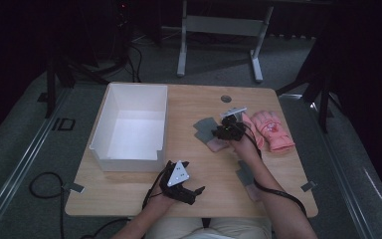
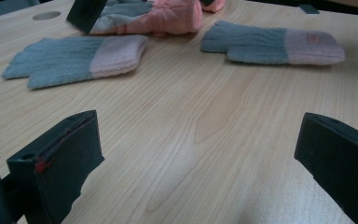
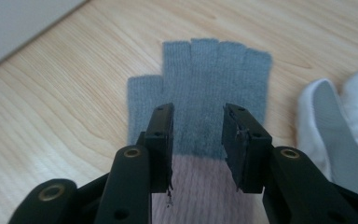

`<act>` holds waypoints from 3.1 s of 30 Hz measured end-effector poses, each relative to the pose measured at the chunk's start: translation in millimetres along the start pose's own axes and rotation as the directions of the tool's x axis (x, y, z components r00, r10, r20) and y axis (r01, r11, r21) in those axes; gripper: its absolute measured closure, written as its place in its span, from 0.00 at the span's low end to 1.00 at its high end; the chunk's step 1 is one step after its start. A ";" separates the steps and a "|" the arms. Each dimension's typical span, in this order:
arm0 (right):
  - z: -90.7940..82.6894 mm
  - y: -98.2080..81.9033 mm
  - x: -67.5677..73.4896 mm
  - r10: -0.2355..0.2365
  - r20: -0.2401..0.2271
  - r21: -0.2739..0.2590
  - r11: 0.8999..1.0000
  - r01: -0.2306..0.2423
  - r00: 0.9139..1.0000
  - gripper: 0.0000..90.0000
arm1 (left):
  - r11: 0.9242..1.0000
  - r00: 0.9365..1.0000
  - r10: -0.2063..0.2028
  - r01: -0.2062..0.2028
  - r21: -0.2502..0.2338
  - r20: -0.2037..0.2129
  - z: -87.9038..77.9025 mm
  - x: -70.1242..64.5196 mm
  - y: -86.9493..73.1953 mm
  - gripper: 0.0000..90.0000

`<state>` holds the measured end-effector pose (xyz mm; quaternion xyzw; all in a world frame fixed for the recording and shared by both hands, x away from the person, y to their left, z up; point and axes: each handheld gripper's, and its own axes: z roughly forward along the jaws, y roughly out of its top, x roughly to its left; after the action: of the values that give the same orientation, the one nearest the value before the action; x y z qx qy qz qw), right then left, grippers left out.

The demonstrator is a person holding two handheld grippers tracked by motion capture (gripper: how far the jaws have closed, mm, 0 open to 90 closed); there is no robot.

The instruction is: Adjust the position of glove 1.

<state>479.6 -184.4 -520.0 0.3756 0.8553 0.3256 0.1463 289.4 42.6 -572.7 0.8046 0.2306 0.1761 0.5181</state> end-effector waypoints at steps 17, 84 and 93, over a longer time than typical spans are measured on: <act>37.9 8.2 -0.4 -0.034 0.044 0.119 0.992 0.029 0.998 0.88 | 1.000 1.000 -0.024 0.024 0.001 -0.011 -0.1 2.5 -0.2 0.00; -85.8 -99.1 94.1 0.353 0.083 -0.139 0.930 -0.340 0.932 0.70 | 1.000 1.000 0.003 -0.003 0.007 -0.020 0.0 0.2 -0.1 0.00; -114.0 -120.1 37.6 0.141 0.080 -0.086 0.987 -0.134 0.987 0.66 | 1.000 1.000 -0.002 0.002 -0.003 -0.015 -0.6 0.8 -0.4 0.00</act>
<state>332.1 -268.3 -515.3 0.4413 0.8065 0.3525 0.1749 289.7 43.6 -572.8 0.8024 0.2352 0.1819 0.5175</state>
